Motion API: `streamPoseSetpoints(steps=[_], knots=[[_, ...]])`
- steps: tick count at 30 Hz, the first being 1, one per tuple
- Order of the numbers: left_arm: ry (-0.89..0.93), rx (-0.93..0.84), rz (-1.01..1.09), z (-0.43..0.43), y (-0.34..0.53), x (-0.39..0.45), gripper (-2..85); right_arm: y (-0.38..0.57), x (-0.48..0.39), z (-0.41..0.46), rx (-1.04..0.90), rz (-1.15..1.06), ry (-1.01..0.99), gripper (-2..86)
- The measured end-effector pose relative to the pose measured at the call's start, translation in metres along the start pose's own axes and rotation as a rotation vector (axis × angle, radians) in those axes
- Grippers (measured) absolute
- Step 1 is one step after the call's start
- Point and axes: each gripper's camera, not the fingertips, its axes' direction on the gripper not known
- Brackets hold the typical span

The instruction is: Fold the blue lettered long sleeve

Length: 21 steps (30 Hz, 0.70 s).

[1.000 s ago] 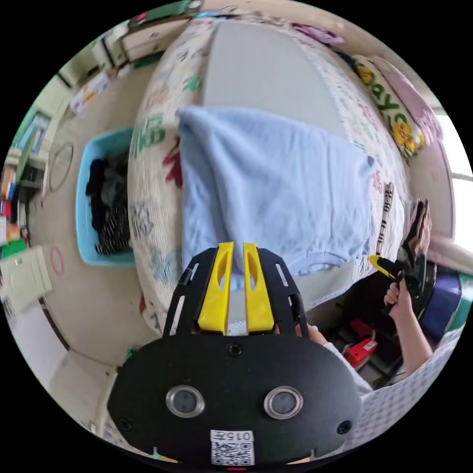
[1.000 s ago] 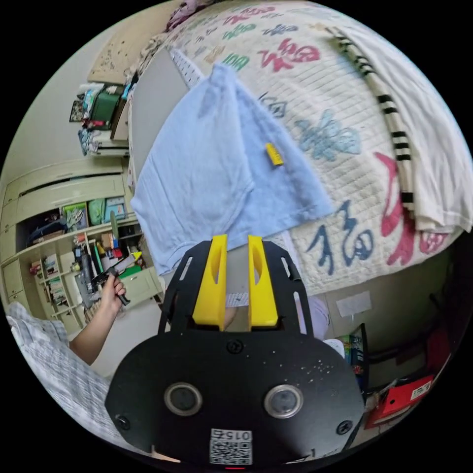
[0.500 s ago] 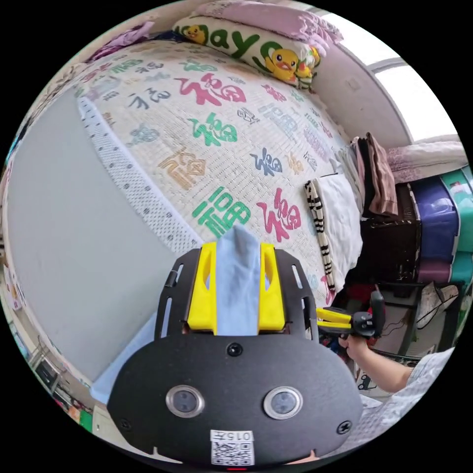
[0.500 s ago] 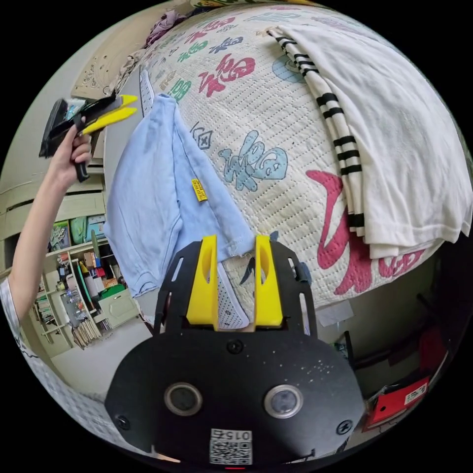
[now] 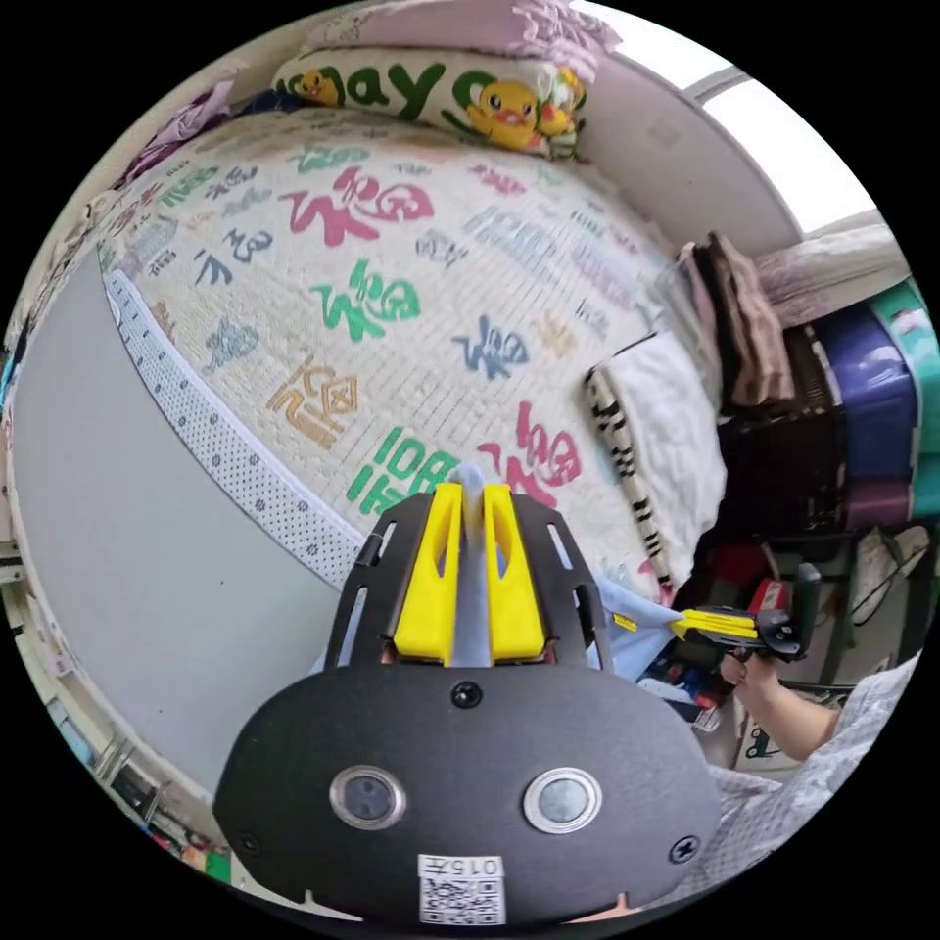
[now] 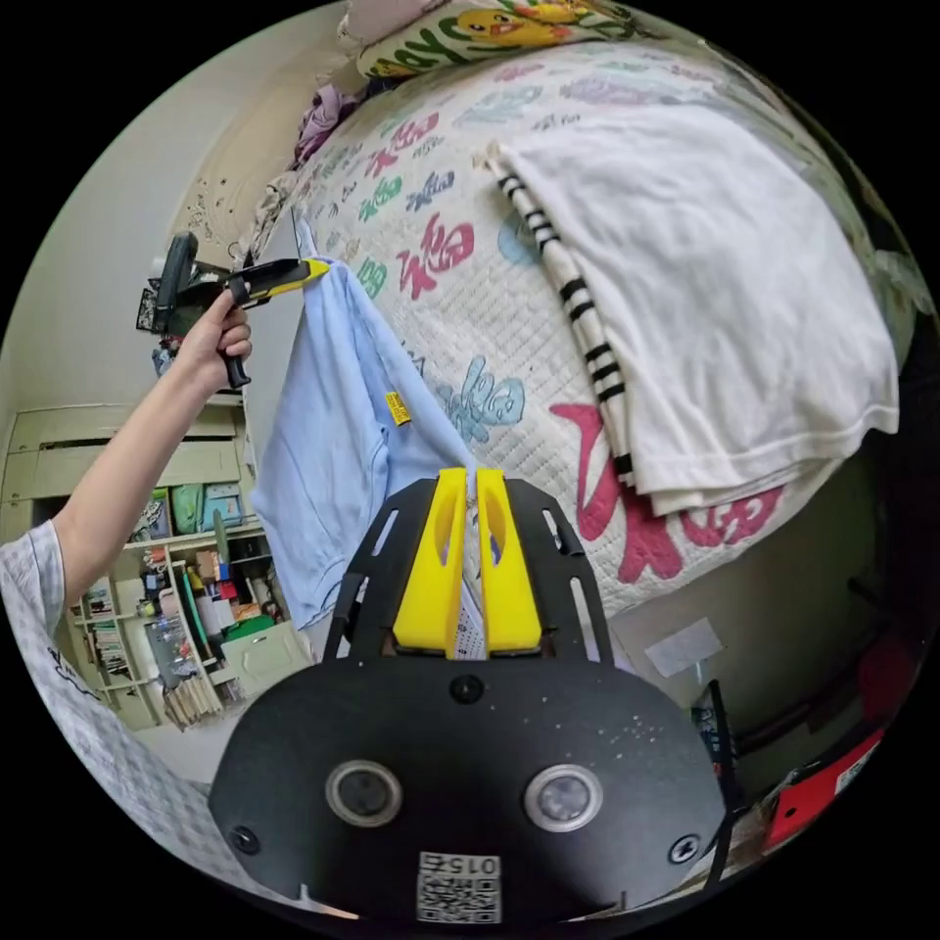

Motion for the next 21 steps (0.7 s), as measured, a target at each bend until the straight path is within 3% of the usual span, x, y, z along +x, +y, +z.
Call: streamPoseSetpoints(steps=[4,8,15,18,21], knots=[[0.212,0.233,0.005,-0.067,0.018,-0.015,3.3,-0.016,-0.049,-0.079,0.168,-0.105,0.066,0.6],[0.320,0.371,-0.047,-0.127,0.089,-0.060,3.7,-0.012,-0.132,-0.096,0.131,-0.285,-0.027,0.6],[0.438,0.501,-0.471,-0.162,0.288,-0.199,4.7,0.035,-0.316,0.025,-0.291,-0.609,-0.215,0.5],[0.474,0.521,-0.759,-0.146,0.377,-0.251,7.4,0.045,-0.368,0.091,-0.424,-0.652,-0.193,0.5],[0.676,0.692,-0.898,-0.130,0.431,-0.276,13.0,0.043,-0.410,0.131,-0.465,-0.675,-0.104,0.5]])
